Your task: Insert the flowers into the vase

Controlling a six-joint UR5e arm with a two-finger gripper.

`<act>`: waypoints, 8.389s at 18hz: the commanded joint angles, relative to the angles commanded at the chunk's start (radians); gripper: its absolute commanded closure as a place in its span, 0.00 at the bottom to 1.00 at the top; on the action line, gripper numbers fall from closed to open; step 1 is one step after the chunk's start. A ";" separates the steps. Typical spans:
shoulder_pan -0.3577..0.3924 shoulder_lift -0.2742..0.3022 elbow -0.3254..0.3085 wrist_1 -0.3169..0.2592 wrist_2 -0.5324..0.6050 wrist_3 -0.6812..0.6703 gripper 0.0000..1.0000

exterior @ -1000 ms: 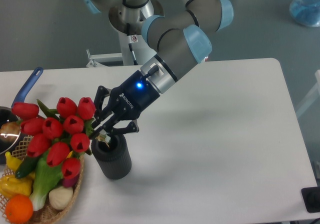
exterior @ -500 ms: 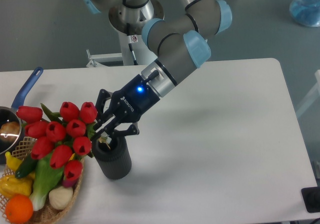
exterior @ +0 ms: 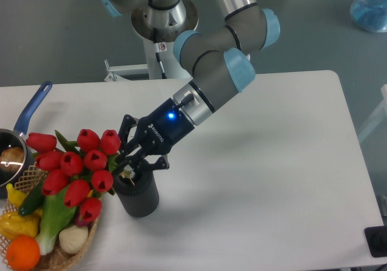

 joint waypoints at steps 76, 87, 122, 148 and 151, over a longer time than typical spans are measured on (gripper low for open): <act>0.048 -0.063 -0.155 0.000 -0.089 0.308 0.77; 0.055 -0.063 -0.156 0.000 -0.107 0.310 0.73; 0.219 0.009 -0.132 -0.005 -0.109 0.302 0.00; 0.338 0.508 -0.018 -0.350 1.172 0.238 0.00; 0.339 0.529 -0.018 -0.405 1.209 0.326 0.00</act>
